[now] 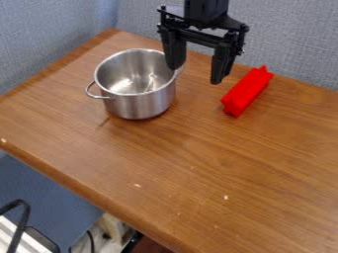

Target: Put the red object in the metal pot

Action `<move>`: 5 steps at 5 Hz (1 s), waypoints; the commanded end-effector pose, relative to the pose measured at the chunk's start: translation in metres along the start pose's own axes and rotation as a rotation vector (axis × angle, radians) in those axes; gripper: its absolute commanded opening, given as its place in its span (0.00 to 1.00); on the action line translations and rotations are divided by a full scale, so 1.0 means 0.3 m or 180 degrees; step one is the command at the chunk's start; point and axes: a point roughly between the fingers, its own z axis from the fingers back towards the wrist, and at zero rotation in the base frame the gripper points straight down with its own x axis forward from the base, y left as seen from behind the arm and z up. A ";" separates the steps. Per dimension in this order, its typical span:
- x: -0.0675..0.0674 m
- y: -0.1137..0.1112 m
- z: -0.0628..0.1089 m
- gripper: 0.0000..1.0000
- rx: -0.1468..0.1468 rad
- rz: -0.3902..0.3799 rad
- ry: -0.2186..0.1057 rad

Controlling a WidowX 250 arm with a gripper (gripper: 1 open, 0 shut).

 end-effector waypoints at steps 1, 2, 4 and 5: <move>-0.002 -0.001 -0.019 1.00 0.0004 0.0001 0.0058; 0.061 0.003 -0.060 1.00 0.0171 0.0042 -0.0006; 0.171 -0.030 -0.015 1.00 0.0232 -0.0397 -0.0360; 0.233 -0.074 -0.010 1.00 0.0248 -0.0519 -0.0424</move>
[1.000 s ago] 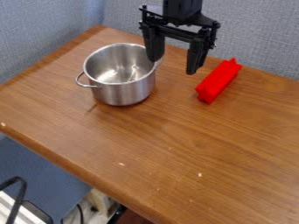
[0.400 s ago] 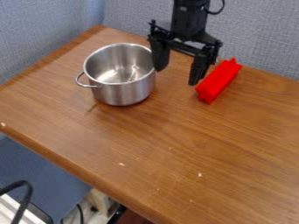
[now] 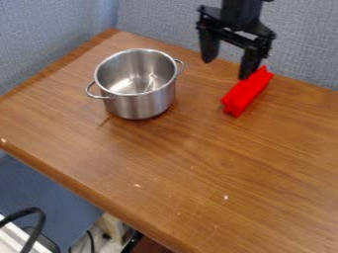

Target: Put the red object in the metal pot

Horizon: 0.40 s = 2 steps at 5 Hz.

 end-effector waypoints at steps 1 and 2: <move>0.089 -0.026 0.022 1.00 0.0041 -0.0079 -0.0189; 0.132 -0.047 -0.027 1.00 0.0015 -0.0169 -0.0153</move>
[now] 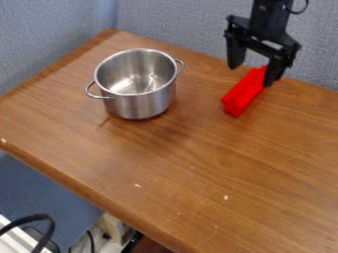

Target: Put the red object in the metal pot

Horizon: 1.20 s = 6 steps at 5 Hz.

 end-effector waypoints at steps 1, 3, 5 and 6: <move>0.055 -0.012 0.033 1.00 0.0012 -0.0096 -0.0163; 0.087 -0.009 -0.049 1.00 0.0007 -0.0113 0.0011; 0.091 0.003 -0.096 0.00 0.0026 -0.0090 0.0105; 0.088 0.009 -0.101 0.00 0.0027 -0.0084 0.0143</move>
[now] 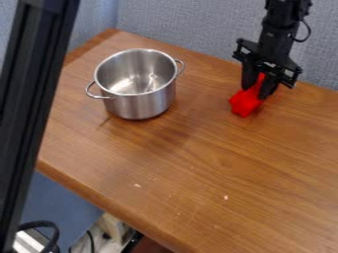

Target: Put the red object in the metal pot

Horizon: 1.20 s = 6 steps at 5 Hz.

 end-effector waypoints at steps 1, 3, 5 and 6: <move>-0.001 0.016 0.013 0.00 0.0024 0.0049 0.0005; -0.011 0.027 0.006 0.00 0.0030 0.0118 0.0095; -0.022 0.037 0.001 0.00 0.0035 0.0176 0.0185; -0.026 0.042 -0.002 0.00 0.0034 0.0196 0.0228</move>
